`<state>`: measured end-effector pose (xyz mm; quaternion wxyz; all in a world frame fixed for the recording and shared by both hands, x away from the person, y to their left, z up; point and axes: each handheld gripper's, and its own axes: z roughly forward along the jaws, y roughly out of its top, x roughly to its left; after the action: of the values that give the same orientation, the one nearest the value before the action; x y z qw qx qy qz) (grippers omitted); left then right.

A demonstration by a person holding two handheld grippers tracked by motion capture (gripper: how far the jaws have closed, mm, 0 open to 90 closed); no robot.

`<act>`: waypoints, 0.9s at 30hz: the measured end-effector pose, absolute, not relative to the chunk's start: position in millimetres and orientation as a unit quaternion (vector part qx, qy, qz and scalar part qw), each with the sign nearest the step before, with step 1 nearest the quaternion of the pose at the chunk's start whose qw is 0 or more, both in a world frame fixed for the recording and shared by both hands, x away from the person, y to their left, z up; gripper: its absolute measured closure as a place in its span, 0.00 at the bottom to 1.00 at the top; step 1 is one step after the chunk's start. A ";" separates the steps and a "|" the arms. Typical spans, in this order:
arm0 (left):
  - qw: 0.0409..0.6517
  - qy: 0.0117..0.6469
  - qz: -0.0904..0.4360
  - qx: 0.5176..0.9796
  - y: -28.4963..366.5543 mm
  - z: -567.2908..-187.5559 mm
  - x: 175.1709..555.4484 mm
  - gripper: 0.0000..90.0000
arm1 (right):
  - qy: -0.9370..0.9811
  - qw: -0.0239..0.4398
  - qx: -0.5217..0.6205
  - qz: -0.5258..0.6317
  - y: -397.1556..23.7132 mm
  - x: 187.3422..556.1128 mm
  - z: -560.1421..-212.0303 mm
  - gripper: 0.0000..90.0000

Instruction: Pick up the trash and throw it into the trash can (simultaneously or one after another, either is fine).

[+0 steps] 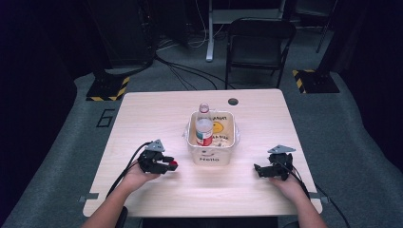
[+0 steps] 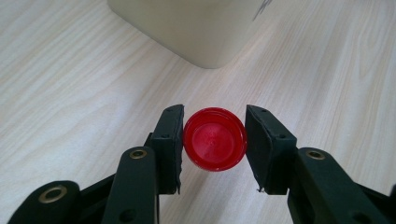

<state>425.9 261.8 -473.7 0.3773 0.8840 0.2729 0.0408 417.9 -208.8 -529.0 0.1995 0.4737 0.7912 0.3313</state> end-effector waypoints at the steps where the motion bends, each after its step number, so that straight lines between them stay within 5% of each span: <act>1: 0.378 0.274 0.042 0.883 262.9 -472.3 425.8 0.65 | 0.791 0.200 0.473 0.331 -208.8 417.9 -529.0 0.00; 27: 0.377 0.260 0.076 0.886 264.1 -403.6 420.8 0.65 | 0.791 0.200 0.473 0.331 -208.8 417.9 -529.0 0.00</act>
<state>420.8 264.1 -403.6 0.3774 0.8856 0.2599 0.0760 417.9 -208.8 -529.0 0.1998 0.4735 0.7912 0.3315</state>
